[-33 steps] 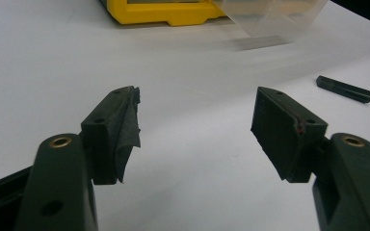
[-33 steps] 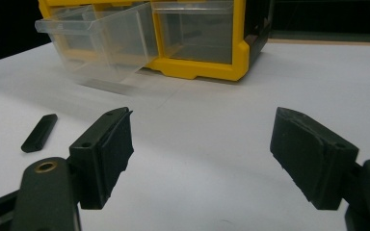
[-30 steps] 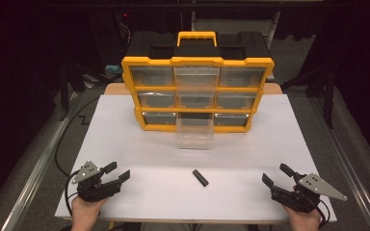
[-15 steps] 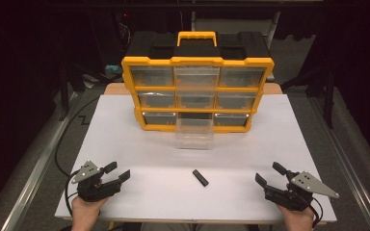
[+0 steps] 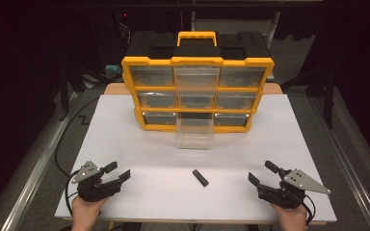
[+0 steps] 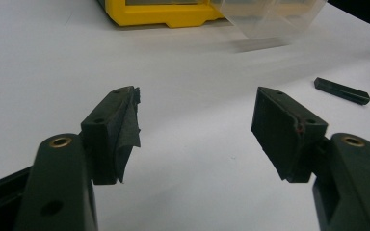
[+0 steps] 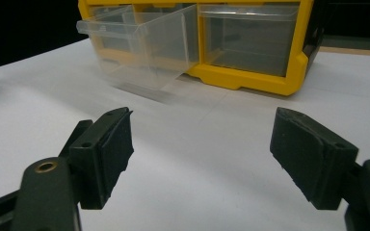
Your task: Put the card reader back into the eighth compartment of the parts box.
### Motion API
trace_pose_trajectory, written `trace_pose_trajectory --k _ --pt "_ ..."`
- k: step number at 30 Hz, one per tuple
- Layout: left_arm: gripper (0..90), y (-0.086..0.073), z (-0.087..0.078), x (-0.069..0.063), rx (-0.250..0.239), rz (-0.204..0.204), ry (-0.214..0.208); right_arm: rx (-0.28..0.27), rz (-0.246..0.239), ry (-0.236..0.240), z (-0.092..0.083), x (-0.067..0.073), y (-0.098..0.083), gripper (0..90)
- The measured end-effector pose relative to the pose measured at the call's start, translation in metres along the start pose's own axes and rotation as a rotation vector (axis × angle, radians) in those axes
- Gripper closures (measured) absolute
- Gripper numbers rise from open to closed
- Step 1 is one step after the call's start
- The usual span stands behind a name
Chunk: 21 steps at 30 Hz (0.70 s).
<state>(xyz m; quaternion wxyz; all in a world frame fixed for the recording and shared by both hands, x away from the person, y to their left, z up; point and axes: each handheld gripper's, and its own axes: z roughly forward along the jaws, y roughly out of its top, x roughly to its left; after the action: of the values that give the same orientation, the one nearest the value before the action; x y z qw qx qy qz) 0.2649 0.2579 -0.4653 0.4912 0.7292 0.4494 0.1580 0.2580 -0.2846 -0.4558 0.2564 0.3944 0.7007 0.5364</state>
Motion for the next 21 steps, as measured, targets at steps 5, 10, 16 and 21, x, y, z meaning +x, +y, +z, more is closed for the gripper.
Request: trace_pose_trajectory --k 5,10,16,21 --pt "34.0 0.0 -0.001 0.0 -0.004 0.0 -0.001 -0.002 -0.005 0.011 0.001 0.003 0.003 22.9" --pt "33.9 0.0 -0.001 0.0 -0.002 0.0 -0.003 -0.003 -0.007 0.026 0.004 0.006 0.006 22.9" --pt "33.9 0.0 0.0 0.0 -0.001 0.001 -0.004 0.001 -0.014 0.054 0.011 0.01 0.009 22.8" --pt "34.0 0.0 0.0 0.0 -0.002 0.002 -0.002 0.001 -0.009 0.065 0.014 0.013 0.011 22.4"
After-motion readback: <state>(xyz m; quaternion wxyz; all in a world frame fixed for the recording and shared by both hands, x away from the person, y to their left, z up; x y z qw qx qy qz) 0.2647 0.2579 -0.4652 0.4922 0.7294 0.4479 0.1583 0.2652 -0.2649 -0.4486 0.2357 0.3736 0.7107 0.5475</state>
